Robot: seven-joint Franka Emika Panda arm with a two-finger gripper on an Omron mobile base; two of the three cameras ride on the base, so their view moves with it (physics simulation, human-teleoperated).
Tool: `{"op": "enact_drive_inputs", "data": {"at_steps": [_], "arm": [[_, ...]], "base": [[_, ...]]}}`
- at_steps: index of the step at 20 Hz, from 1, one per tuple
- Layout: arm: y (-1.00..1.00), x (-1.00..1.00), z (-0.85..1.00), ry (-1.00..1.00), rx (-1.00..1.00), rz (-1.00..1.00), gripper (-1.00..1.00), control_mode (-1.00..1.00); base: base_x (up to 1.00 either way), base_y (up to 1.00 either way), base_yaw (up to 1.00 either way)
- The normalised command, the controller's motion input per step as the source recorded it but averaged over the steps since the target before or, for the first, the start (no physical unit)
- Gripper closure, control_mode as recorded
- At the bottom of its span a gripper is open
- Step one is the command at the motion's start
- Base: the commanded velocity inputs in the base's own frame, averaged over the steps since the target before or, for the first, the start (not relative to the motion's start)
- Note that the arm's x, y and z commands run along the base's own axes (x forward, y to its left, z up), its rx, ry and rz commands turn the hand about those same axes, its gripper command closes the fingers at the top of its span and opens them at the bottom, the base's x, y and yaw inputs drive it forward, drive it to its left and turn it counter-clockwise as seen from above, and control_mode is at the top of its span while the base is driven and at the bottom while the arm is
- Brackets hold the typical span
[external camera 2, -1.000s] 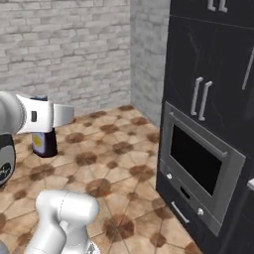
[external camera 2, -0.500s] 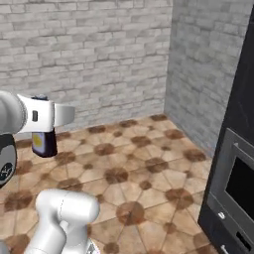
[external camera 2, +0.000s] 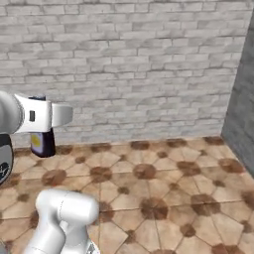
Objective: Move the mayonnaise and condiment bottle from the cabinet to the dining counter.
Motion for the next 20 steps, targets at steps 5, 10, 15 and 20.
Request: {"op": "enact_drive_inputs", "data": {"at_steps": [5, 10, 15, 20], "arm": [[0.0, 0.0, 0.0, 0.0, 0.0, 0.0, 1.0, 1.0], [0.0, 0.0, 0.0, 0.0, 0.0, 0.0, 1.0, 1.0], [0.0, 0.0, 0.0, 0.0, 0.0, 0.0, 1.0, 1.0], [0.0, 0.0, 0.0, 0.0, 0.0, 0.0, 1.0, 1.0]], "base": [[0.63, 0.0, 0.73], [0.6, 0.0, 0.75], [0.61, 0.0, 0.74], [0.73, 0.0, 0.73]]}}
